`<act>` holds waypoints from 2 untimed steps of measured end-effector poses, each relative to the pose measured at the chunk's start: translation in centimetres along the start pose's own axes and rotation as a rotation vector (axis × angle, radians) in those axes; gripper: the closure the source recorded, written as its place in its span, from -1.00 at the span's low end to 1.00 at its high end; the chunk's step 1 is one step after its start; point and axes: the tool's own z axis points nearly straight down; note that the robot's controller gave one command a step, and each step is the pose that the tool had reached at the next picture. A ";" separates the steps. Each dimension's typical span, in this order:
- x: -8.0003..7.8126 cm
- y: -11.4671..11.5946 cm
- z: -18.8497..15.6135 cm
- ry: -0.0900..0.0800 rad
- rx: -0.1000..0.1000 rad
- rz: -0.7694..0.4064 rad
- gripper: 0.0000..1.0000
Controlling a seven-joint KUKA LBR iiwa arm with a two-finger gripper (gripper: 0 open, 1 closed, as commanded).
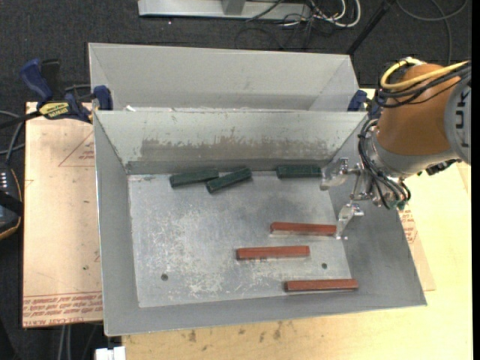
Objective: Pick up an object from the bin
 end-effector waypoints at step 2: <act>-2.8 1.1 7.1 -0.001 0.000 0.186 1.00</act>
Offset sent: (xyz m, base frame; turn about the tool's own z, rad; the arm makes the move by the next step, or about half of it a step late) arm 0.0278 0.0102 -0.0710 0.1885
